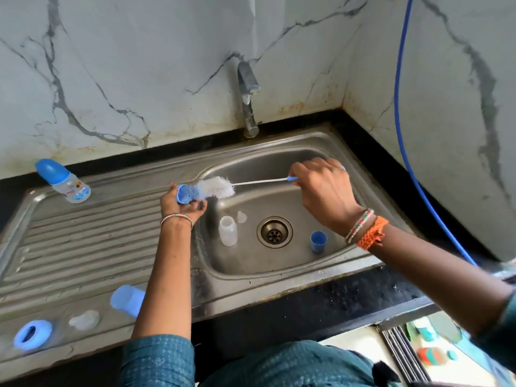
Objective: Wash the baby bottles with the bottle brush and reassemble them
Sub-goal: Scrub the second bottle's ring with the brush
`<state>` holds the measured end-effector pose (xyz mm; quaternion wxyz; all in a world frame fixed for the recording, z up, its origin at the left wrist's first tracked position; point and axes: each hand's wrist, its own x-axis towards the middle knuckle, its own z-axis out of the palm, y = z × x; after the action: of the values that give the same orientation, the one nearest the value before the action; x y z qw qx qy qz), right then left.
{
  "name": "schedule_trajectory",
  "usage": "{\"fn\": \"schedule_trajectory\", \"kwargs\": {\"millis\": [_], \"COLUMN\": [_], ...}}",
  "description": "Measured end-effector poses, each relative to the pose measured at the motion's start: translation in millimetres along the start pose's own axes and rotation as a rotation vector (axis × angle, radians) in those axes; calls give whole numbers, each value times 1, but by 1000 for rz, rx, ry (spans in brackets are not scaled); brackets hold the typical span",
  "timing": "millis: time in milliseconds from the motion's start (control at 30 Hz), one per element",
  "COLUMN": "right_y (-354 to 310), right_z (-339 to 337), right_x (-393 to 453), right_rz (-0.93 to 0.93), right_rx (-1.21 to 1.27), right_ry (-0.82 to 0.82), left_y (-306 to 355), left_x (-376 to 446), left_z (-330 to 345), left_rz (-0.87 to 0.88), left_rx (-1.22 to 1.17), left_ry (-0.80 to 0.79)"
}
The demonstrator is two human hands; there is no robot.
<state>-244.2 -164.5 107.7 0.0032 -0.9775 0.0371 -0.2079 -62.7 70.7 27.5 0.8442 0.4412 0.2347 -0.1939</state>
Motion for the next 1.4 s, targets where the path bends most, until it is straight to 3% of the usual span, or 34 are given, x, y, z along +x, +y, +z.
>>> {"fn": "schedule_trajectory", "kwargs": {"millis": [33, 133, 167, 200, 333, 367, 400, 500, 533, 600, 733, 833, 867, 1000, 1033, 1133, 1200, 1233, 1333, 1400], "right_y": [1, 15, 19, 22, 18, 16, 17, 15, 15, 16, 13, 7, 8, 17, 17, 14, 13, 15, 19, 18], "right_z": [-4, -10, -9, -8, -6, -7, -9, -21, -23, -21, -14, -16, -16, -20, -20, -18, -18, -19, -22, -20], "right_x": [3, 11, 11, 10, -1, 1, 3, 10, 10, 11, 3, 0, 2, 8, 7, 2, 3, 5, 8, 5], "right_rz": [129, 509, 509, 463, 224, 219, 246, 538, 576, 498, 271, 228, 243, 389, 368, 281, 275, 299, 453, 424], "right_rx": [156, 817, 895, 881, 297, 249, 312, 870, 927, 876, 331, 205, 219, 561, 522, 258, 221, 264, 705, 706], "right_ry": [-139, -755, -813, -783, -254, -205, -270, -837, -922, -875, -516, -247, -254, -617, -607, -347, -248, -293, -645, -664], "left_y": [-1, -3, -3, -3, -4, -5, -6, -6, -5, -4, -2, 1, 1, 4, 6, 8, 7, 7, 8, 8], "left_x": [3, 7, 7, 5, -5, -5, -4, -5, -4, -3, -6, -7, -6, -7, -7, -8, -9, -9, -10, -12], "left_z": [-2, -8, -11, -13, -10, -10, -10, -12, -13, -15, -14, -14, -14, -15, -15, -13, -12, -11, -11, -11], "left_rz": [17, 71, 90, 92, 101, 100, 95, 100, 106, 107, 133, 123, 112, 111, 116, 114, 135, 134, 116, 111], "left_rx": [-24, -91, -96, -124, -179, -184, -203, -226, -226, -238, -239, -219, -217, -210, -200, -120, -93, -103, -156, -178], "left_ry": [-28, -152, -166, -186, -199, -217, -242, -302, -312, -310, -314, -314, -326, -369, -388, -453, -474, -473, -486, -511]}}
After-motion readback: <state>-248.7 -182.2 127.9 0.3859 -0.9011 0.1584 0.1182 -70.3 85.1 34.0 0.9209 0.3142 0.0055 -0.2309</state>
